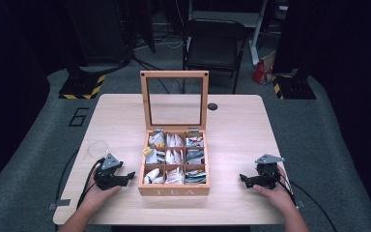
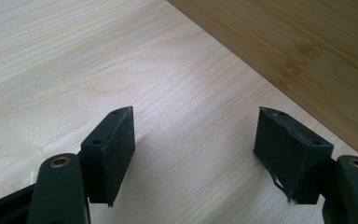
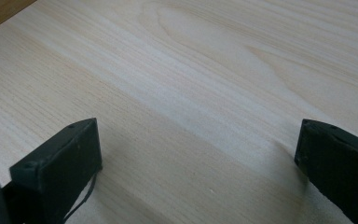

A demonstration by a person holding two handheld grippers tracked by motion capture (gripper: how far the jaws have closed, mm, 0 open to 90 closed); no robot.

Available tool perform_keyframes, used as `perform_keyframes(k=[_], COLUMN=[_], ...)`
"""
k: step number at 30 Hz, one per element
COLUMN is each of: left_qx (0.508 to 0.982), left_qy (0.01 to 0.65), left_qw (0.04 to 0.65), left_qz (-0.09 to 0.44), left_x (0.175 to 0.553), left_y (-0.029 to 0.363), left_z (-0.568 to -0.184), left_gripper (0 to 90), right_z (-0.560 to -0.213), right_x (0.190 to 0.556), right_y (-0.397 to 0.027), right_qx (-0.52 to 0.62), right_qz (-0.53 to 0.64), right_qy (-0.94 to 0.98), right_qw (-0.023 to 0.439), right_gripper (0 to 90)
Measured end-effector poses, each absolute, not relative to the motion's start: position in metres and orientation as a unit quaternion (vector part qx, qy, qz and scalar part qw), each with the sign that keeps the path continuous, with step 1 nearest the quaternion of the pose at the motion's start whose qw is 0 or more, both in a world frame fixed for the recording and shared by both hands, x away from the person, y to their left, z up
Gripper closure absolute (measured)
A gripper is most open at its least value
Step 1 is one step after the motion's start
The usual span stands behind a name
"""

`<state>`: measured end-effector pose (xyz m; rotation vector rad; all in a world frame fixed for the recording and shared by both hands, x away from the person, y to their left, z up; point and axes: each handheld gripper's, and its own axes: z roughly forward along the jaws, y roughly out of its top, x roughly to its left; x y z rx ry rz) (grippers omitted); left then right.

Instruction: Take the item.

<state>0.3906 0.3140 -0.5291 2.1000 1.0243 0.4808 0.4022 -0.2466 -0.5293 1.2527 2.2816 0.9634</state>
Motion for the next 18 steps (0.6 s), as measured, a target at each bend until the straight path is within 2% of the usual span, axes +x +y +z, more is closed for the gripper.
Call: perform_keyframes(k=[18], left_qx=[0.819], left_qy=[0.396], left_qw=[0.368], left_qz=[0.191], left_x=[0.3914], left_y=[0.3143], left_z=[-0.5287], left_gripper=[28.6], right_z=[-0.5293], right_x=[0.4021], right_y=[-0.2467], right_qx=[0.444], right_qz=[0.339], right_qy=[0.809], right_qw=[0.184], right_gripper=[0.0])
